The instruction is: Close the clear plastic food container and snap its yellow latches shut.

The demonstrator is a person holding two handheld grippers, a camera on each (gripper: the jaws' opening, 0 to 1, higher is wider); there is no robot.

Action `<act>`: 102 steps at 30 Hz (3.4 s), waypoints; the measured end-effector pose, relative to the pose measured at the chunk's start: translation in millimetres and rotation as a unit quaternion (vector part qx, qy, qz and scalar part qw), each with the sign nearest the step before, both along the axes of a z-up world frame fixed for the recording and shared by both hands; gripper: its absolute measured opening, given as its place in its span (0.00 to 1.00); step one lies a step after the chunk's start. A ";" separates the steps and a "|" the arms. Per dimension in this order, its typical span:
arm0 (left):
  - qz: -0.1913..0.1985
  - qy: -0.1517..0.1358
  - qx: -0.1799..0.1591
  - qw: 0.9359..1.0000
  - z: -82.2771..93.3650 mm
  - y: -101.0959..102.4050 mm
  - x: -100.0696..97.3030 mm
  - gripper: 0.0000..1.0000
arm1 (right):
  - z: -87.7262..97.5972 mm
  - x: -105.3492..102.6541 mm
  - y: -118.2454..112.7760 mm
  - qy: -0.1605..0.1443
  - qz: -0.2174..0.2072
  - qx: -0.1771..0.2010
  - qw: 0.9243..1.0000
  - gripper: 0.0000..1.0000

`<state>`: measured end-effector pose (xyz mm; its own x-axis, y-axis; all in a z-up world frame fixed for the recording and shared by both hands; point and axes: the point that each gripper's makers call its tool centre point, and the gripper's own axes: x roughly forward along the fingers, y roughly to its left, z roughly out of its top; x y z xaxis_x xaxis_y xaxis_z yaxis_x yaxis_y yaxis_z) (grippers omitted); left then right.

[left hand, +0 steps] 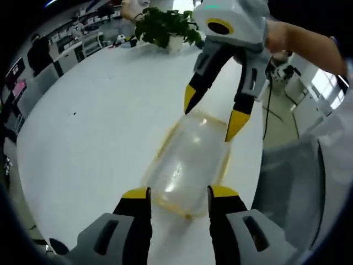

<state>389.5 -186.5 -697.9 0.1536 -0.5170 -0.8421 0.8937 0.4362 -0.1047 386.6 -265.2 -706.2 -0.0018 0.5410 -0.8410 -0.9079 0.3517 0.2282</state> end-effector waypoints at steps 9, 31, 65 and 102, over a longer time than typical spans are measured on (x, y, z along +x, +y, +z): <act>-0.037 -0.002 -0.003 0.999 -4.3 -8.7 -6.9 0.36 | -0.8 -4.0 8.0 -0.001 0.043 0.010 0.999 0.43; -0.090 -0.017 -0.027 0.995 -3.9 -31.5 -4.6 0.37 | -6.0 -2.7 29.0 -0.007 0.080 0.024 0.996 0.41; -0.101 -0.023 -0.025 0.994 -17.4 -42.6 -16.2 0.43 | -3.2 14.6 31.6 -0.014 0.090 0.025 0.996 0.39; -0.128 -0.143 0.026 0.981 -36.0 -49.4 -28.5 0.52 | -30.9 21.9 35.4 0.015 0.132 -0.028 0.991 0.38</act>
<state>361.0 -235.9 -733.9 0.2578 -0.5265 -0.8102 0.9644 0.1908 0.1829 408.5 -229.8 -737.1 -0.1635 0.4707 -0.8670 -0.9628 0.1154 0.2442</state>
